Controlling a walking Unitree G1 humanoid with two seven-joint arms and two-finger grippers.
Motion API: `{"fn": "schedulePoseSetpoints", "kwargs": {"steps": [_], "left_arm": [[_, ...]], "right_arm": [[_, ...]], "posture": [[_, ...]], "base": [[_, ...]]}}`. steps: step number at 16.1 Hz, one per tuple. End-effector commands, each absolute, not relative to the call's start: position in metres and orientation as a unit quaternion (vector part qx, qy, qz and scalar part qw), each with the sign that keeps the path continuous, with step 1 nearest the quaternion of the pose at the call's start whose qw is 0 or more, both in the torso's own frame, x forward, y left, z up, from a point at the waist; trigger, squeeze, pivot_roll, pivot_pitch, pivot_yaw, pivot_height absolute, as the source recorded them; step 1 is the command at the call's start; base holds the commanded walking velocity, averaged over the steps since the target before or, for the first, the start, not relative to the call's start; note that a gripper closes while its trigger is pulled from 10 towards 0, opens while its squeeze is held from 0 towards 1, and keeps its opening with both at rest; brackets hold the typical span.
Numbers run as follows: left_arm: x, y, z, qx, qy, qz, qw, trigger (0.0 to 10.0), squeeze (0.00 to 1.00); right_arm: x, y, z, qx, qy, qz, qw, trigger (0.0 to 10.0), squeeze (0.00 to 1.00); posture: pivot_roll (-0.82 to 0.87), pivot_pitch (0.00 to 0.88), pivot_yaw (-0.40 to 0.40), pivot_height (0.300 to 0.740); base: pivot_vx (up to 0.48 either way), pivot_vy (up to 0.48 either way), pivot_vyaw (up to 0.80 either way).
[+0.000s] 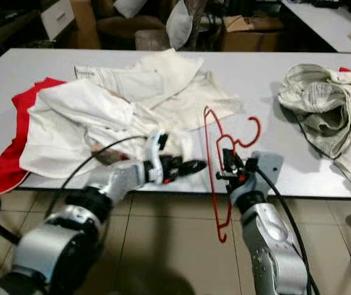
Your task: Hang hanger
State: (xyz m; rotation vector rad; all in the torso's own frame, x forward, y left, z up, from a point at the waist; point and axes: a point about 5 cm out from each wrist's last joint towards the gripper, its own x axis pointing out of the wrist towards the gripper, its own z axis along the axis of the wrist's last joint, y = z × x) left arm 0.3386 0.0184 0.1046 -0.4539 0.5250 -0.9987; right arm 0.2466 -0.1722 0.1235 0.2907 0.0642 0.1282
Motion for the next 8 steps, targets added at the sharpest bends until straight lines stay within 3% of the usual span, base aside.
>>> {"fn": "schedulePoseSetpoints", "kwargs": {"steps": [1,2,3,4,5,6,7,8], "left_arm": [[0.342,0.019,0.111,-0.209,0.222,-0.465,0.831,10.0,0.0],[0.342,0.019,0.113,-0.196,0.215,-0.47,0.834,10.0,0.0],[0.342,0.021,0.114,-0.131,0.201,-0.484,0.841,10.0,0.0],[0.338,0.026,0.108,-0.007,0.205,-0.51,0.835,10.0,0.0],[0.337,0.029,0.106,0.036,0.207,-0.514,0.831,10.0,0.0],[0.337,0.037,0.106,0.086,0.211,-0.525,0.82,10.0,0.83],[0.337,0.044,0.114,0.089,0.205,-0.551,0.804,10.0,1.0],[0.338,0.047,0.117,0.088,0.203,-0.56,0.798,10.0,1.0]], "right_arm": [[0.248,-0.175,0.126,0.148,0.024,0.056,0.987,10.0,0.0],[0.249,-0.175,0.126,0.148,0.024,0.055,0.987,10.0,0.0],[0.249,-0.176,0.126,0.148,0.023,0.053,0.987,10.0,0.0],[0.249,-0.176,0.126,0.148,0.023,0.051,0.987,10.0,0.0],[0.249,-0.176,0.126,0.148,0.022,0.05,0.987,10.0,0.0],[0.249,-0.176,0.126,0.149,0.022,0.049,0.987,10.0,0.0],[0.249,-0.175,0.125,0.15,0.022,0.047,0.987,10.0,0.0],[0.249,-0.175,0.125,0.15,0.022,0.046,0.987,10.0,0.0]], "posture": [[-0.16,0.0,0.074,0.74],[-0.16,0.0,0.074,0.74],[-0.16,0.0,0.074,0.74],[-0.16,0.0,0.074,0.74],[-0.16,0.0,0.077,0.74],[-0.16,0.0,0.08,0.74],[-0.16,0.0,0.081,0.74],[-0.16,0.0,0.081,0.74]], "base": [[0.0,0.0,0.0],[0.0,0.0,0.0],[0.0,0.0,0.0],[0.0,0.0,0.0],[0.0,0.0,0.0],[0.0,0.0,0.0],[0.0,0.0,0.0],[0.0,0.0,0.0]]}}
